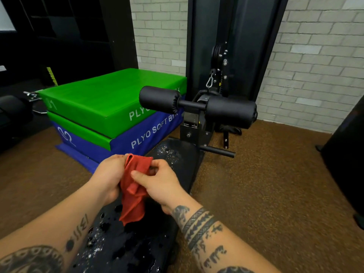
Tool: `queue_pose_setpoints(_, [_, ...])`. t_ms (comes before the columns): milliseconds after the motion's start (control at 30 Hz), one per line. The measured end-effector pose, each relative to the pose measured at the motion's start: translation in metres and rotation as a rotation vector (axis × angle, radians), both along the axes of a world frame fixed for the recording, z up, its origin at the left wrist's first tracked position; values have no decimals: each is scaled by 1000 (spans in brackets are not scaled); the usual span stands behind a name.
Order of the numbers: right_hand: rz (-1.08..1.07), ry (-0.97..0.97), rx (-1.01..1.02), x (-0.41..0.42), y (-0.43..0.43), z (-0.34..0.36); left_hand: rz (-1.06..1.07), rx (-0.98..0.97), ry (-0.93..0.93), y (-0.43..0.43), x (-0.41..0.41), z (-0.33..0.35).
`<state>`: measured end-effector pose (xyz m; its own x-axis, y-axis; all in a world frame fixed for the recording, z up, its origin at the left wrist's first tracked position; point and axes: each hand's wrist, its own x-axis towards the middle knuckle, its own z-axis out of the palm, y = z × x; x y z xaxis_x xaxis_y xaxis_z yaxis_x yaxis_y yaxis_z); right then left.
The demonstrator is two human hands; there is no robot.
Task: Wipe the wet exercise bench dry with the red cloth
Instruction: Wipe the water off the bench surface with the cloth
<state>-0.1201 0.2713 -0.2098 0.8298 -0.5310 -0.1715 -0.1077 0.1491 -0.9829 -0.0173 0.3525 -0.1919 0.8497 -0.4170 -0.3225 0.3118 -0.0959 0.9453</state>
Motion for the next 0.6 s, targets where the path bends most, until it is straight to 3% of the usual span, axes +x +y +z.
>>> queue_pose_setpoints(100, [-107, -10, 1, 7, -7, 1, 57, -74, 129, 7, 5, 0])
queue_pose_setpoints(267, [-62, -105, 461, 7, -36, 19, 129, -127, 267, 13, 20, 4])
queue_pose_setpoints(433, [-58, -259, 648, 6, -49, 28, 89, -175, 345, -3, 11, 13])
queue_pose_setpoints(533, [-98, -314, 681, 5, -56, 30, 7, -123, 224, -11, 5, 21])
queue_pose_setpoints(600, [-93, -320, 689, 4, -58, 30, -34, -7, 22, -16, 0, 19])
